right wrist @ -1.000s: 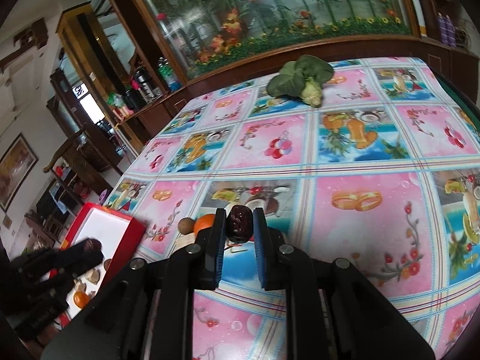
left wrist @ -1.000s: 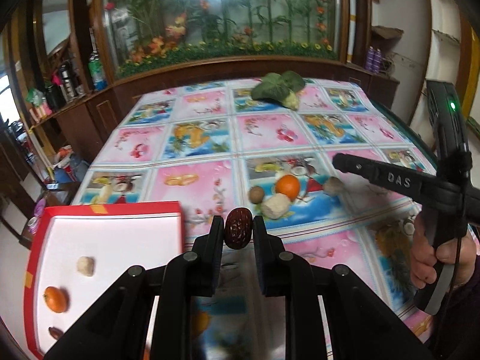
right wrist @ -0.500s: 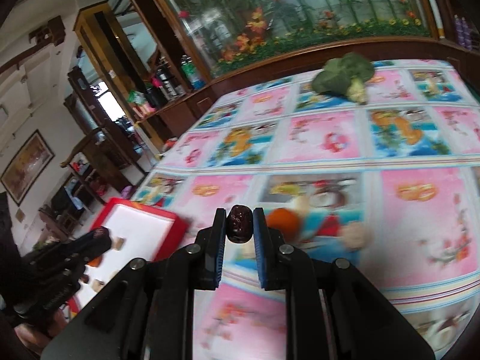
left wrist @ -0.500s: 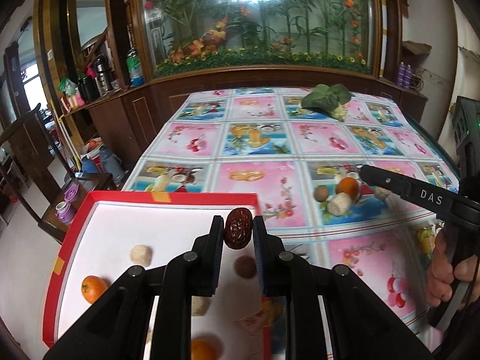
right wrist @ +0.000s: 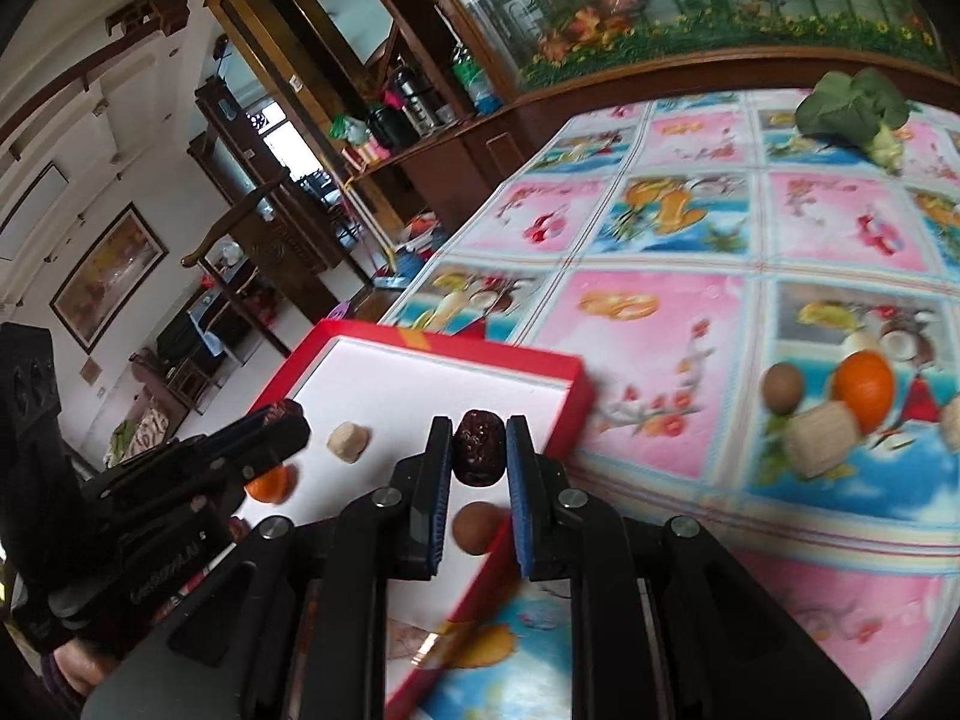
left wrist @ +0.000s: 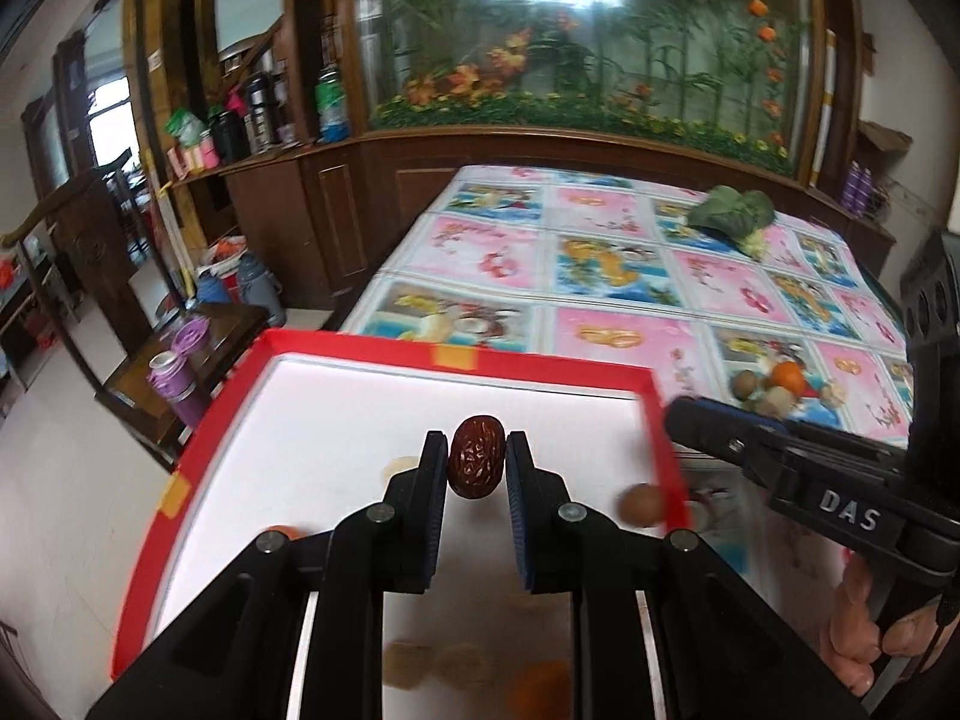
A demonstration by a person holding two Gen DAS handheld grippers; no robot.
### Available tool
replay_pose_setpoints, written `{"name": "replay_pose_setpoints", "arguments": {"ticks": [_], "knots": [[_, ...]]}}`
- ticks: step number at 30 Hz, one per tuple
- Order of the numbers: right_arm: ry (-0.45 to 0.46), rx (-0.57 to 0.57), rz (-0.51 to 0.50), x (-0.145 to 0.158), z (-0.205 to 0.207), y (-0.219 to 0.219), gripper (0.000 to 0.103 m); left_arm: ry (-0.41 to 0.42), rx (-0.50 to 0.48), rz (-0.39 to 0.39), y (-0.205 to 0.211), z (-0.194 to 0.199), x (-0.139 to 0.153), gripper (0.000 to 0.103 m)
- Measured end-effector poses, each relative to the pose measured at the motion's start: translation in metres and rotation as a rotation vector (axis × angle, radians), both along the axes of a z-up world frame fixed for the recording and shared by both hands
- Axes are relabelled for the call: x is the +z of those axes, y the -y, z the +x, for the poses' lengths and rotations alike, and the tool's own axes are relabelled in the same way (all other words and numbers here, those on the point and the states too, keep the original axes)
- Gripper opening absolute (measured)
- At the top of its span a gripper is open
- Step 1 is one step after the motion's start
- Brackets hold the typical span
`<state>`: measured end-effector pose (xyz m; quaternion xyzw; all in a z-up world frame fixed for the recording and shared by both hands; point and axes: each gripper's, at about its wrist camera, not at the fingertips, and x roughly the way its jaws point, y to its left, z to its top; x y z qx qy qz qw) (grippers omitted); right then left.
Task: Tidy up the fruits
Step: 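Carry both red dates into the white tray and open both tools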
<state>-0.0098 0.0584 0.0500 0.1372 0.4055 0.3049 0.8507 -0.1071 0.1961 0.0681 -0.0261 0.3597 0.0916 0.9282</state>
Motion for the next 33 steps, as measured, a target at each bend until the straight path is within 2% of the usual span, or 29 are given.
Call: {"name": "replay_pose_setpoints", "arguments": {"ticks": [4,9,17,27,30,31,32,33], "knots": [[-0.023,0.039,-0.01,-0.007,-0.001,-0.019,0.02,-0.019,0.056,0.003,-0.025,-0.003,-0.008,0.018],[-0.025,0.078,-0.054,-0.012,-0.003,-0.044,0.02,-0.069,0.078,0.005,-0.037,0.001,-0.023,0.018],[-0.013,0.099,-0.134,-0.021,-0.002,-0.062,0.02,-0.069,0.063,0.037,-0.034,0.002,-0.024,0.018],[0.003,0.113,-0.165,-0.019,-0.003,-0.066,0.021,-0.113,0.083,0.062,-0.034,0.005,-0.029,0.018],[0.003,0.129,-0.168,-0.019,-0.003,-0.068,0.024,-0.134,0.085,0.076,-0.032,0.007,-0.031,0.019],[0.001,0.133,-0.165,-0.018,-0.004,-0.067,0.027,-0.14,0.087,0.076,-0.032,0.007,-0.032,0.021],[-0.002,0.135,-0.162,-0.018,-0.004,-0.067,0.033,-0.145,0.09,0.076,-0.032,0.007,-0.032,0.03],[0.004,0.134,-0.155,-0.016,-0.004,-0.065,0.035,-0.149,0.097,0.077,-0.033,0.007,-0.032,0.036]]}}
